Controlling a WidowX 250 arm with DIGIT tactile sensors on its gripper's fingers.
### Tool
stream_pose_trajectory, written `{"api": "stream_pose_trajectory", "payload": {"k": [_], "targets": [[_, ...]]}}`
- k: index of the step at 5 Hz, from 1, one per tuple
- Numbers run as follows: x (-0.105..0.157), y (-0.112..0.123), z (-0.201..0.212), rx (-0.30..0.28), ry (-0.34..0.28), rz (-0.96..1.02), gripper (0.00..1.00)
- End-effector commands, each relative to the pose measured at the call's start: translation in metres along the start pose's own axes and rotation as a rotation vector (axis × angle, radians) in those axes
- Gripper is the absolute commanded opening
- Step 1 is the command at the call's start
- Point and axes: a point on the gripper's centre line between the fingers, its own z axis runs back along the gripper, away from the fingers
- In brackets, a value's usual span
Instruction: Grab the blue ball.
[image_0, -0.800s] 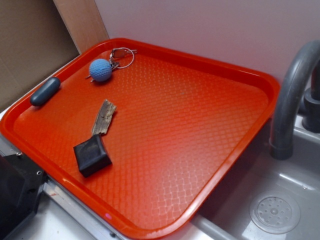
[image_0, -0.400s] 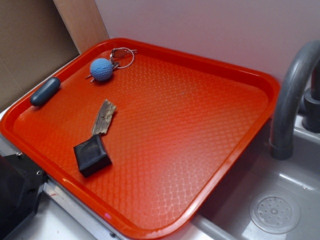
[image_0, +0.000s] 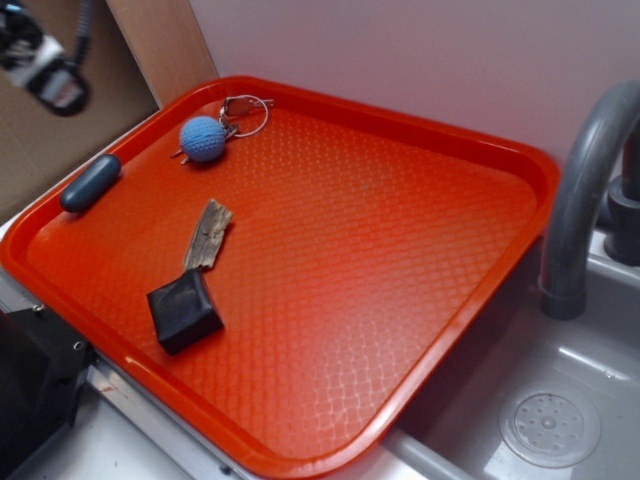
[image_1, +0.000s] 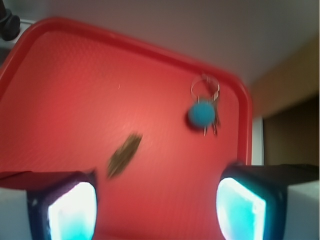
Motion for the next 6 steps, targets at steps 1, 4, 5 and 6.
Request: {"api": "stream_pose_trajectory", "payload": {"k": [1,4,5,6], "targets": [[0.007,0.006,0.005,0.011,-0.038,-0.003,1.00],[0.049,0.026,-0.063,-0.003,0.028,0.021,1.00],[0.056,0.034,-0.092,-0.043,0.061,0.014,1.00],[0.061,0.037,-0.117,-0.079,0.086,-0.005,1.00]]}}
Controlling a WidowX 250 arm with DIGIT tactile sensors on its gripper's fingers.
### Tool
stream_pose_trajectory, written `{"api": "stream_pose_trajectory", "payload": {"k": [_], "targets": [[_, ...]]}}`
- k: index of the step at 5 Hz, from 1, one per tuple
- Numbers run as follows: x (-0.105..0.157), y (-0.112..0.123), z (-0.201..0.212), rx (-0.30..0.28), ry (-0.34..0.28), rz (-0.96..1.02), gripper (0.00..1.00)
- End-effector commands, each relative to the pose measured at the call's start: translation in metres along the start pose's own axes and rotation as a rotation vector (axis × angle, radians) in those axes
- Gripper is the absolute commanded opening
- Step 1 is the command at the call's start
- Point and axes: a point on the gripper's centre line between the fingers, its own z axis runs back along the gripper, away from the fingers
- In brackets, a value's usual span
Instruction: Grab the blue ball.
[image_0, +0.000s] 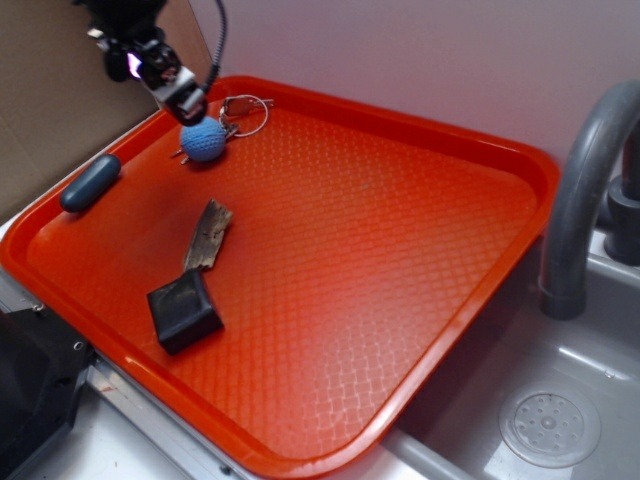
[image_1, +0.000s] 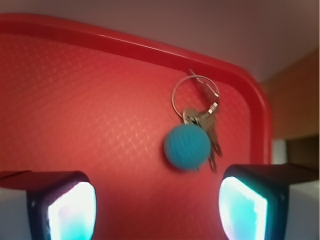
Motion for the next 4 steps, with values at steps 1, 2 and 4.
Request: {"api": "stream_pose_trajectory", "payload": {"k": [1,2,4], "targets": [[0.024,0.014,-0.032,-0.005,-0.006,-0.025,1.00],[0.029,0.013,-0.046,0.003,0.018,-0.032,1.00],[0.029,0.028,-0.069,0.110,0.070,0.004,1.00]]}}
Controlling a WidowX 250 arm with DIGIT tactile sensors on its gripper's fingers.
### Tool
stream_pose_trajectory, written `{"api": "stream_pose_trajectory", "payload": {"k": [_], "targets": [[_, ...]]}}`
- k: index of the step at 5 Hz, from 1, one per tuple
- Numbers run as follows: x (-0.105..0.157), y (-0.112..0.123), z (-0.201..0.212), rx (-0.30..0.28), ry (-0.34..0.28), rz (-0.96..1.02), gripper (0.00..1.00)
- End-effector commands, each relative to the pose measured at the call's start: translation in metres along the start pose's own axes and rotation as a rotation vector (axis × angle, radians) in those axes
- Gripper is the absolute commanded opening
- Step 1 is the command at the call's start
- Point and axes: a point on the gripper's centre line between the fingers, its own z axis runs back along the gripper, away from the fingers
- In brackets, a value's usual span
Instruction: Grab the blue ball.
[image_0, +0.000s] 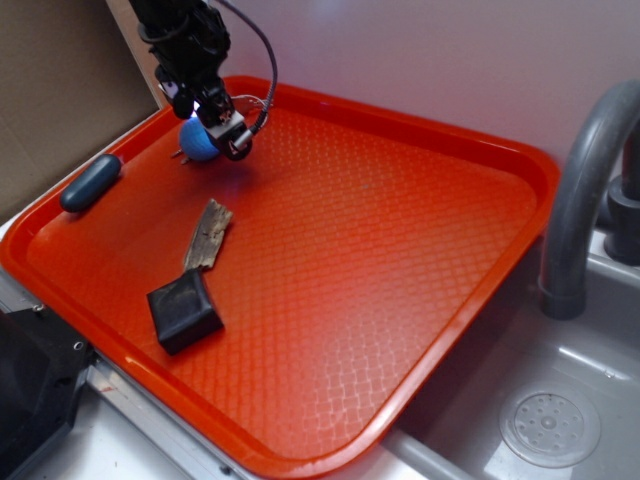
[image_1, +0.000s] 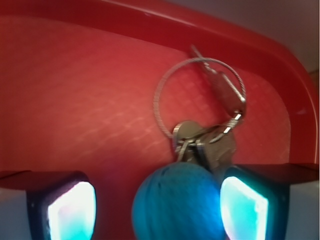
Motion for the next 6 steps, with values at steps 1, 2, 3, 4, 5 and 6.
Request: {"api": "stream_pose_trajectory", "payload": {"k": [1,2,3,4,5,6], "targets": [[0.012,0.010,0.000,0.083,0.027,0.044,0.00],[0.013,0.008,-0.004,0.104,0.056,0.058,0.00],[0.012,0.007,-0.004,0.113,0.057,0.055,0.00],[0.009,0.008,0.013,0.093,0.063,0.059,0.00],[-0.004,0.005,0.065,0.067,0.061,0.049,0.00],[-0.019,0.001,0.120,0.015,0.098,0.026,0.00]]}}
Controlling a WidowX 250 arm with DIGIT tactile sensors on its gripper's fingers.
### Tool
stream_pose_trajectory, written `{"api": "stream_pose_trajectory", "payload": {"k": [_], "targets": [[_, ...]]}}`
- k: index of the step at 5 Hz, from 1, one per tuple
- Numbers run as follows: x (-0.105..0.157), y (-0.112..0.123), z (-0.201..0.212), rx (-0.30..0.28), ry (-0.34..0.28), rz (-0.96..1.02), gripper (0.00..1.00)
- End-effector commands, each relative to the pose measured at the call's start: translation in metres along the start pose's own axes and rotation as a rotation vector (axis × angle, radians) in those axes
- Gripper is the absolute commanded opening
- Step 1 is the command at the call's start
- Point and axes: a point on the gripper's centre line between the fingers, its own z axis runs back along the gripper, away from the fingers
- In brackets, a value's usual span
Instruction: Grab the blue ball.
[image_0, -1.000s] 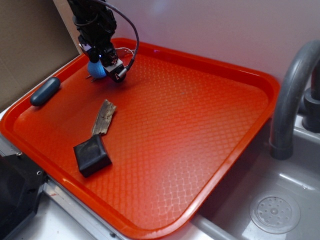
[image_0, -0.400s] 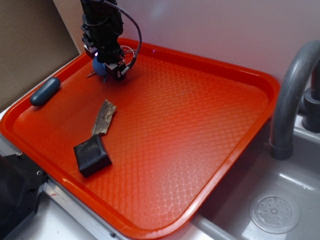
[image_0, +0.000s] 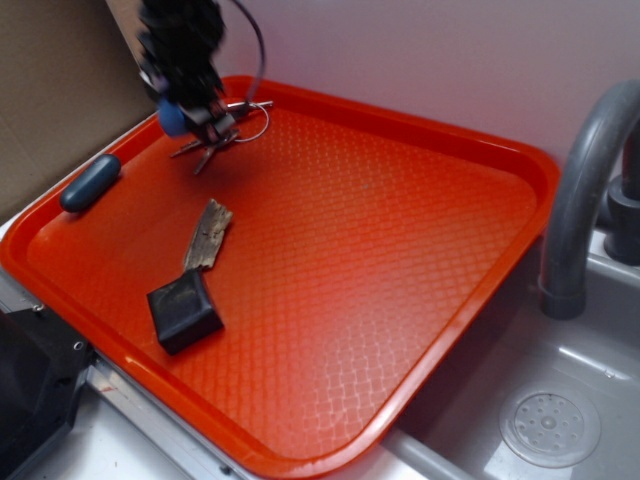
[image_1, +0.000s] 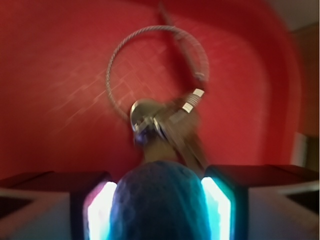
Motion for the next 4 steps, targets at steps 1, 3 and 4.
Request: {"api": "stream_pose_trajectory", "payload": {"k": [1,3,4], "targets": [[-0.022,-0.006,0.116,-0.054,-0.067,-0.052,0.00],[-0.026,-0.024,0.135,-0.113,0.081,0.003,0.00],[-0.022,-0.023,0.135,-0.121,0.084,-0.006,0.00]]}}
